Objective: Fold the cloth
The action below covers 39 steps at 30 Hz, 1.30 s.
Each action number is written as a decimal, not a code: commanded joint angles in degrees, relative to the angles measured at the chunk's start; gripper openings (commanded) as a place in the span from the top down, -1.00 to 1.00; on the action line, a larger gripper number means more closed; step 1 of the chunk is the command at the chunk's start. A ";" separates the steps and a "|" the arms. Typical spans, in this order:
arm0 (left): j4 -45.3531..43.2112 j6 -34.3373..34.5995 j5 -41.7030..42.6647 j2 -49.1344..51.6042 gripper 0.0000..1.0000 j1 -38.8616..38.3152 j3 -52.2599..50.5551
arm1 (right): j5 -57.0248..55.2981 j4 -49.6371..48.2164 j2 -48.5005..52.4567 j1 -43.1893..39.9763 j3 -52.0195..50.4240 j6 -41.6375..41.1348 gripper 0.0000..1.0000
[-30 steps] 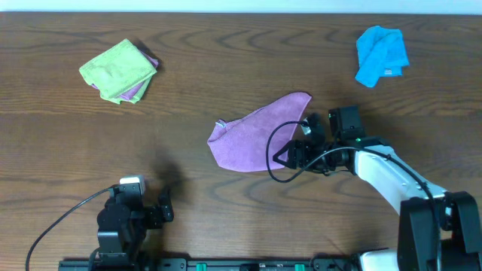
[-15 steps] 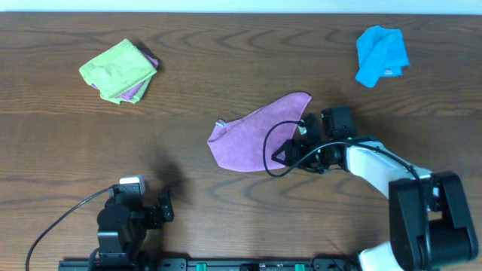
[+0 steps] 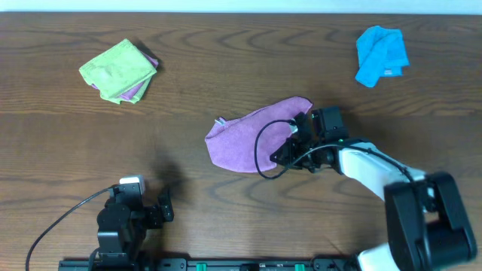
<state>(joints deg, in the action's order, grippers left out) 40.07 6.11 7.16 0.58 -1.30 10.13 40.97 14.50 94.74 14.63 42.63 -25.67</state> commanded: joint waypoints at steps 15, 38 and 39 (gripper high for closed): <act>-0.50 15.32 0.44 -0.37 -0.91 -0.24 -0.55 | -27.54 29.75 -35.60 -4.66 2.69 -4.33 0.04; -2.43 16.81 8.96 -0.28 -0.91 -0.24 -0.55 | -13.51 4.55 -8.70 -3.28 2.97 1.70 -0.11; -2.43 16.81 8.96 -0.28 -0.91 -0.24 -0.55 | -12.92 2.60 -6.58 -2.89 3.32 0.85 -0.10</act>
<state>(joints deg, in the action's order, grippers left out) 37.65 23.94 15.14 0.58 -1.30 9.87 22.61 20.05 82.35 10.55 45.04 -23.88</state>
